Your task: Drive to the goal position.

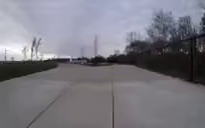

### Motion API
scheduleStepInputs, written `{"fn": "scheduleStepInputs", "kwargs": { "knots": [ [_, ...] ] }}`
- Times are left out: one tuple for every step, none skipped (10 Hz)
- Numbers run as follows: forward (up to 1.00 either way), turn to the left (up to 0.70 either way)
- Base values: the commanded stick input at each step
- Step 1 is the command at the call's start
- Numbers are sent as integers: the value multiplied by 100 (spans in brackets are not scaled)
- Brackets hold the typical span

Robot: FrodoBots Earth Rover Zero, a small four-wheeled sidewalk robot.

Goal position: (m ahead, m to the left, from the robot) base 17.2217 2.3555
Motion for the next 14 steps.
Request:
{"fn": "scheduleStepInputs", "kwargs": {
  "knots": [
    [100,24],
    [100,0],
    [100,0],
    [100,0],
    [100,0],
    [100,0],
    [100,0],
    [100,0],
    [100,0],
    [100,0],
    [100,0],
    [100,0],
    [100,0],
    [100,0]
  ]
}}
